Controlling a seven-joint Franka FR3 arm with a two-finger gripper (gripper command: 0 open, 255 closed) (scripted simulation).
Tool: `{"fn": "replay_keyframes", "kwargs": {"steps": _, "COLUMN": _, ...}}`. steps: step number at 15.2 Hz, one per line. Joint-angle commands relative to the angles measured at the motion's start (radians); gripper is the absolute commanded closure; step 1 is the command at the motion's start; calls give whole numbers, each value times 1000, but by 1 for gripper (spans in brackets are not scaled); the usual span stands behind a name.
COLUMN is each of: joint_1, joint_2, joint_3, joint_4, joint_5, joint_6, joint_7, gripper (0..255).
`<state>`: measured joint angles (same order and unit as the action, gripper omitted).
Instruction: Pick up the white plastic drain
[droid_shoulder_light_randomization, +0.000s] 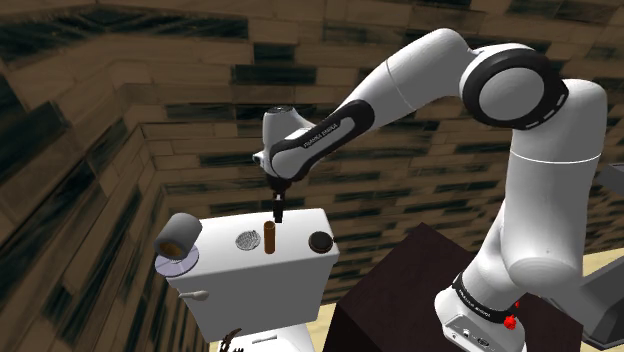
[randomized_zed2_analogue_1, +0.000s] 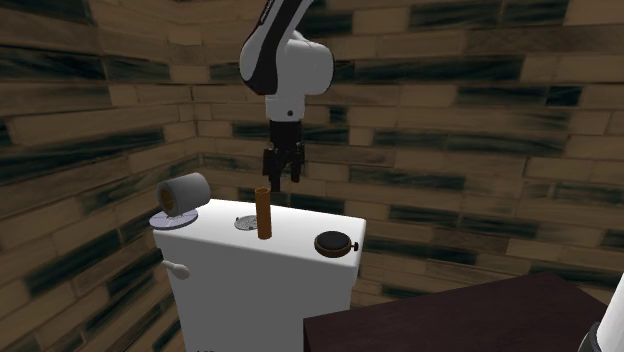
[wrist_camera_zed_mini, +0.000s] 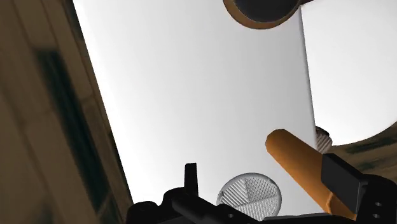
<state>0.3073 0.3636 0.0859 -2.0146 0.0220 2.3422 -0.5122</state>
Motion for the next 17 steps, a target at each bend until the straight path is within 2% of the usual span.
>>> {"fn": "replay_keyframes", "kwargs": {"steps": 1, "joint_1": 17, "joint_2": 78, "joint_3": 8, "joint_4": 72, "joint_5": -22, "joint_6": 11, "joint_7": -16, "gripper": 0}}
{"fn": "replay_keyframes", "kwargs": {"steps": 7, "joint_1": 70, "joint_2": 256, "joint_3": 25, "joint_4": 233, "joint_5": -80, "joint_6": 37, "joint_7": -54, "gripper": 0}}
{"fn": "replay_keyframes", "kwargs": {"steps": 16, "joint_1": 76, "joint_2": 332, "joint_3": 18, "joint_4": 245, "joint_5": -88, "joint_6": 101, "joint_7": -51, "gripper": 0}}
{"fn": "replay_keyframes", "kwargs": {"steps": 17, "joint_1": 75, "joint_2": 332, "joint_3": 18, "joint_4": 245, "joint_5": -88, "joint_6": 101, "joint_7": -51, "gripper": 255}}
